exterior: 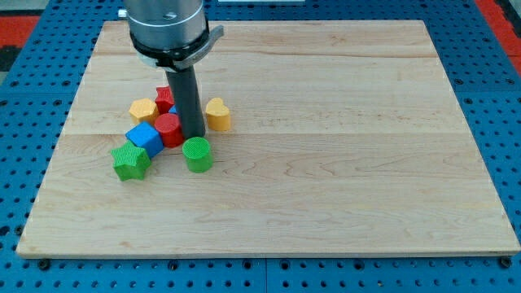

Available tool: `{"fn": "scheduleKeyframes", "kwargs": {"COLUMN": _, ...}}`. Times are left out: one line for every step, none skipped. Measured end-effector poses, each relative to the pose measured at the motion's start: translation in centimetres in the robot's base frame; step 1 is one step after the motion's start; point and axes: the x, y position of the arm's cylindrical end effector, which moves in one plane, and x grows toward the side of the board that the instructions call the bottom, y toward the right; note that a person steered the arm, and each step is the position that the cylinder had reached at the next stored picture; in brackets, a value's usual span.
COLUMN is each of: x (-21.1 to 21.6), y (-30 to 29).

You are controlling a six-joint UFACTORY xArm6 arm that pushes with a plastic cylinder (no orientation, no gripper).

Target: Push the yellow heart right side of the blue triangle

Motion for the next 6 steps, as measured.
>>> {"fn": "scheduleKeyframes", "kwargs": {"x": -0.4, "y": -1.4}}
{"fn": "scheduleKeyframes", "kwargs": {"x": -0.5, "y": 0.6}}
{"fn": "scheduleKeyframes", "kwargs": {"x": 1.1, "y": 4.5}}
{"fn": "scheduleKeyframes", "kwargs": {"x": -1.0, "y": 8.7}}
{"fn": "scheduleKeyframes", "kwargs": {"x": -5.0, "y": 12.1}}
{"fn": "scheduleKeyframes", "kwargs": {"x": -3.6, "y": 7.8}}
